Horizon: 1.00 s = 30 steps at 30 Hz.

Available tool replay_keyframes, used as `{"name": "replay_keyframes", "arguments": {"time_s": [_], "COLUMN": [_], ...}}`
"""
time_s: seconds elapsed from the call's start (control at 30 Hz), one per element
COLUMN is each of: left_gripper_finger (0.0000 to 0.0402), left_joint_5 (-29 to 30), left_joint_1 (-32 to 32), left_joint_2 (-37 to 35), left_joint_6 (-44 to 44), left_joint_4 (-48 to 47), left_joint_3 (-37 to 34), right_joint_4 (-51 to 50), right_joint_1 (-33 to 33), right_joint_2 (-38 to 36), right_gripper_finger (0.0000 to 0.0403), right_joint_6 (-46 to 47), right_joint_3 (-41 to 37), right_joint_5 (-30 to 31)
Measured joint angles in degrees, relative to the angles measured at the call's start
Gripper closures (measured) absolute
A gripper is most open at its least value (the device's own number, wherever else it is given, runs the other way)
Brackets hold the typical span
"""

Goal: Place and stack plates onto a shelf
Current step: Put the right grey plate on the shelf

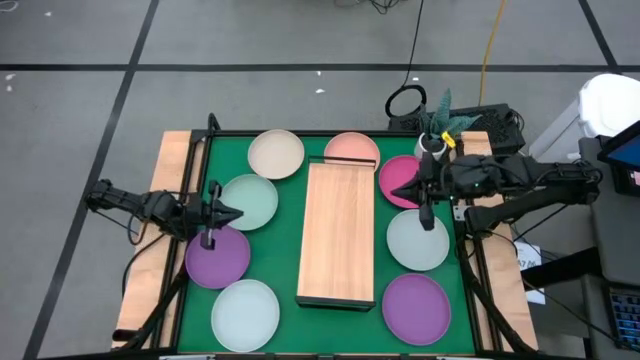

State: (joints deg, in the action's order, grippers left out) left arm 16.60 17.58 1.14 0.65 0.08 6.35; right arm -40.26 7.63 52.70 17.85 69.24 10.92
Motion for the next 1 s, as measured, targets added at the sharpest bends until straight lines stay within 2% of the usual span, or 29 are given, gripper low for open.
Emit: {"name": "replay_keyframes", "arguments": {"time_s": [0.13, 0.27, 0.33, 0.73, 0.83, 1.0], "left_gripper_finger": [0.0378, 0.0378, 0.0378, 0.0378, 0.0378, 0.0378], "left_joint_5": [0.0, 0.0, 0.0, 0.0, 0.0, -0.1], "left_joint_1": [0.0, 0.0, 0.0, 0.1, 0.1, 0.7], "left_joint_2": [3.5, 9.6, 13.2, 35.6, 40.0, 45.9], "left_joint_6": [-5.4, -10.4, -10.2, -11.6, -13.3, -14.9], "left_joint_4": [-4.7, -5.5, -6.9, -28.9, -31.9, -32.8], "left_joint_3": [5.5, 11.2, 15.0, 40.0, 43.0, 43.6], "right_joint_4": [-0.9, -2.9, -3.0, -1.6, -1.8, -1.5], "right_joint_1": [2.0, 3.8, 4.6, 7.9, 8.7, 10.1], "right_joint_2": [-0.1, -0.1, -0.1, -0.1, -0.1, 0.0], "right_gripper_finger": [0.0403, 0.0403, 0.0403, 0.0403, 0.0403, 0.0403], "right_joint_6": [2.0, 4.9, 6.1, 11.5, 12.2, 15.5], "right_joint_3": [-1.8, -4.3, -6.1, -14.5, -16.2, -19.6], "right_joint_5": [1.0, 3.1, 4.2, 4.3, 4.3, 4.3]}}
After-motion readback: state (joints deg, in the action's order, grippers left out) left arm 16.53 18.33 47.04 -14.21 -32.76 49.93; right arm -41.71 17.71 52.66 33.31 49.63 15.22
